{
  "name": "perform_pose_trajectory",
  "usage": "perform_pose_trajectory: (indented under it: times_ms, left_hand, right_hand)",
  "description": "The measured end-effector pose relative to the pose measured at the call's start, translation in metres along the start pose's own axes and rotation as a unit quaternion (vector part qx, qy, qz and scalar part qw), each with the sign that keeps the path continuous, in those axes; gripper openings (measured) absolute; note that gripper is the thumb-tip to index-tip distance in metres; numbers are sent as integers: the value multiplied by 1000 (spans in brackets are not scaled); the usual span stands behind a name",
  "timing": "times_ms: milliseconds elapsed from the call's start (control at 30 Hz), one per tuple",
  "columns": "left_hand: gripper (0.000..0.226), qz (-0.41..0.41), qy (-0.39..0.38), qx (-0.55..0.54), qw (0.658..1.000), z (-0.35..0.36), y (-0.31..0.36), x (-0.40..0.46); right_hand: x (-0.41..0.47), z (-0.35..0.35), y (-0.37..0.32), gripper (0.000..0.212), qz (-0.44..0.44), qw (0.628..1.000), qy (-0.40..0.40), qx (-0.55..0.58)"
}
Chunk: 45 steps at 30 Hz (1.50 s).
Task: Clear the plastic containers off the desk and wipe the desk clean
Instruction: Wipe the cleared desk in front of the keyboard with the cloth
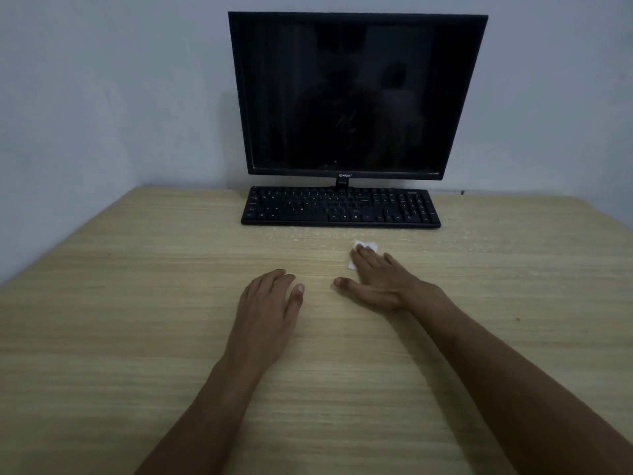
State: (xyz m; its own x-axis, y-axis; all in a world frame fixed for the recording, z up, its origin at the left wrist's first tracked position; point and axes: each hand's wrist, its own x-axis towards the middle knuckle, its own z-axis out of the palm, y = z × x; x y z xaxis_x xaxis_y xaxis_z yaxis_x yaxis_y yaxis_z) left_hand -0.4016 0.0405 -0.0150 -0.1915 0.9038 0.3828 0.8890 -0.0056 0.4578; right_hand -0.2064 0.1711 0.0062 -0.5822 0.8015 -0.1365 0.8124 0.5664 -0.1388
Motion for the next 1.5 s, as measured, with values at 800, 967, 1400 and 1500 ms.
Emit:
perform_pose_trajectory:
  times_ms: [800,967,1400,1500]
  left_hand:
    - [47,-18,39,-89,995,-11,-3,0]
    - [36,-21,62,-103,993,-14,-3,1]
    - [37,-65,55,-40,996,-21,-28,1]
    - [37,-84,45,-77,992,-21,-29,0]
  right_hand:
    - [14,-7,-27,81,-34,999,-33,-14]
    - [-3,2,-40,83,-63,998,-27,-8]
    - [-55,11,-64,81,-38,998,20,47]
    - [-61,14,-69,89,-62,998,3,4]
